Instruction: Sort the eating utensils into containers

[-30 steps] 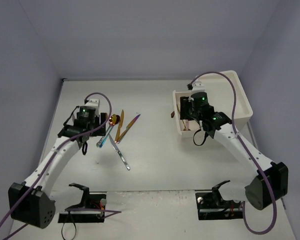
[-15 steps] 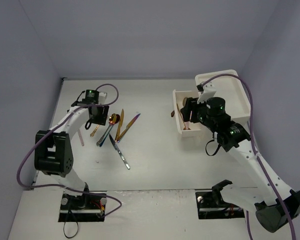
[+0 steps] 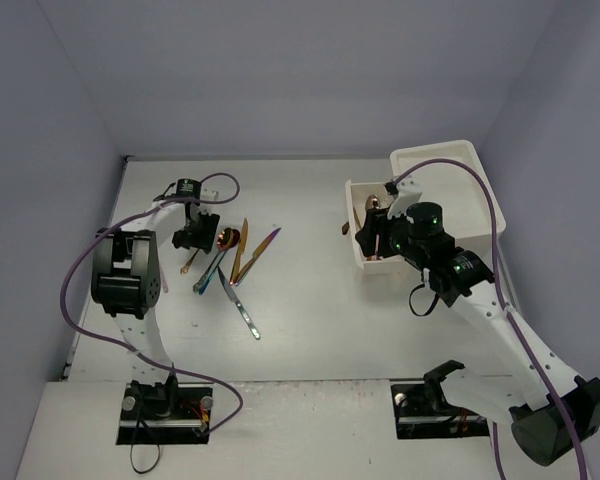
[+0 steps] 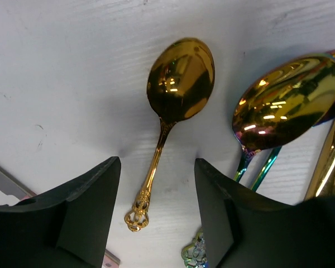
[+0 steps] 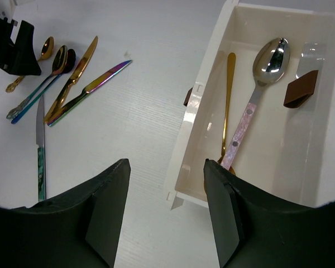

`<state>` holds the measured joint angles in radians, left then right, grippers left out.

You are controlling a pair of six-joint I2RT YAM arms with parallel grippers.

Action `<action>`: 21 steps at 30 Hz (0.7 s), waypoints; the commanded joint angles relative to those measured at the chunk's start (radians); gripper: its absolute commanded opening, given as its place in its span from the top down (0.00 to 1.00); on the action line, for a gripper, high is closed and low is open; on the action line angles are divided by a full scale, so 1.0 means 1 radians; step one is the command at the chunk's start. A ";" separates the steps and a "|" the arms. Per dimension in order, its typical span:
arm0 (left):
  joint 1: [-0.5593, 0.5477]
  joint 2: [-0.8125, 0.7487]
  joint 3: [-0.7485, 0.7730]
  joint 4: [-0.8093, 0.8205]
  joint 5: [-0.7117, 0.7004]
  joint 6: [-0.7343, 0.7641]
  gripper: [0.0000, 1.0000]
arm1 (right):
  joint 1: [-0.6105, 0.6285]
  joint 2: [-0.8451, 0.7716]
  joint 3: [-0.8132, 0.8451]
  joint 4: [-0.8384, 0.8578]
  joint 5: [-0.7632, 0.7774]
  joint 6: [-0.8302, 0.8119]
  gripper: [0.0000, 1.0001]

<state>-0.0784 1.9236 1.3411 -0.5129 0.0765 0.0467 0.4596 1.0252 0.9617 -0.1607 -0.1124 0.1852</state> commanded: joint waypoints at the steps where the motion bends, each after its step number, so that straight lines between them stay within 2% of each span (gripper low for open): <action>1: 0.013 0.030 0.057 -0.002 0.030 0.017 0.52 | 0.005 -0.027 -0.005 0.052 -0.021 -0.003 0.47; 4: 0.013 0.056 0.066 -0.010 0.043 0.012 0.61 | 0.005 -0.030 -0.005 0.052 -0.021 -0.003 0.47; 11: 0.014 0.086 0.053 -0.030 0.072 0.001 0.93 | 0.007 -0.037 -0.008 0.052 -0.042 -0.004 0.47; 13: 0.014 0.081 0.050 -0.032 0.083 -0.001 1.00 | 0.007 -0.042 -0.008 0.052 -0.044 -0.001 0.47; 18: 0.014 0.005 0.074 -0.074 0.083 -0.017 1.00 | 0.007 -0.055 0.003 0.053 -0.103 0.004 0.47; 21: 0.020 -0.117 0.088 -0.076 0.107 -0.088 1.00 | 0.032 -0.059 0.021 0.053 -0.119 0.019 0.46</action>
<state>-0.0700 1.9725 1.4017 -0.5390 0.1566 0.0377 0.4602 0.9910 0.9485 -0.1616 -0.1750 0.1863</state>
